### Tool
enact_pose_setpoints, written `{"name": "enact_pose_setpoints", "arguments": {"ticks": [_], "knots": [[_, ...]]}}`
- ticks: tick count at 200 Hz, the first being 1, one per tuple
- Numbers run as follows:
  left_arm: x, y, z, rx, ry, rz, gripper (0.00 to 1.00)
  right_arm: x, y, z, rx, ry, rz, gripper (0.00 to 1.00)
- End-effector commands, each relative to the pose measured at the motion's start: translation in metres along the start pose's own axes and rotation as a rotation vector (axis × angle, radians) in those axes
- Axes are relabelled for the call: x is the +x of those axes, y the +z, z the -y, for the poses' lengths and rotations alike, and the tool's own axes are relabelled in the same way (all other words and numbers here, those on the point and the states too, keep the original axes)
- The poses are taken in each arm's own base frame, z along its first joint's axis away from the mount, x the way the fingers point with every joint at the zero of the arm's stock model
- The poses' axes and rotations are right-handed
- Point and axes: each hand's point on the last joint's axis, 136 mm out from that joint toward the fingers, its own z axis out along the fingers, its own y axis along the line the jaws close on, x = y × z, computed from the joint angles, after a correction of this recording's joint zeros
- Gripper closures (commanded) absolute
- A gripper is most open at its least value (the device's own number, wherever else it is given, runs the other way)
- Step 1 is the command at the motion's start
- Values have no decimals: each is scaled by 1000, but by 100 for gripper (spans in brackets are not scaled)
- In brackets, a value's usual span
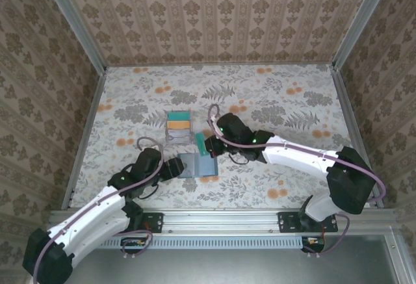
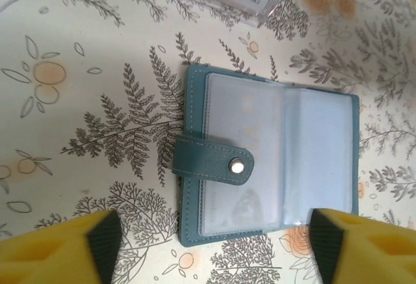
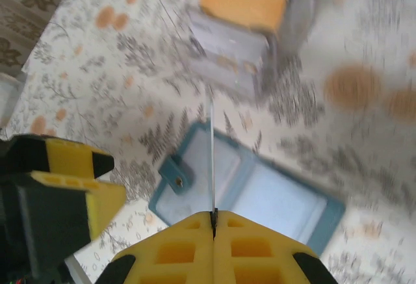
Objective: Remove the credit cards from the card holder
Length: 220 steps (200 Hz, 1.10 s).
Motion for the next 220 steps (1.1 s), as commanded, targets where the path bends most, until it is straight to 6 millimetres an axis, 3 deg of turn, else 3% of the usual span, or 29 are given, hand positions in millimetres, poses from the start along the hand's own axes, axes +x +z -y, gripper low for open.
{"name": "enact_pose_setpoints", "arguments": {"ticks": [1, 44, 71, 148, 220], "knots": [[0, -12, -9, -52, -6, 1, 1, -18, 2, -2, 54, -274, -25, 100], [4, -18, -13, -59, -16, -9, 0, -65, 17, -28, 19, -599, -3, 100], [7, -21, -15, -56, -29, -10, 0, -82, 31, -36, 9, -767, -13, 100], [-1, -46, -23, -88, -28, 48, 0, -111, 82, -12, 117, -1017, -95, 100], [-26, -74, -24, -113, 8, 177, 0, -102, 114, 12, 83, -1047, -205, 100]]}}
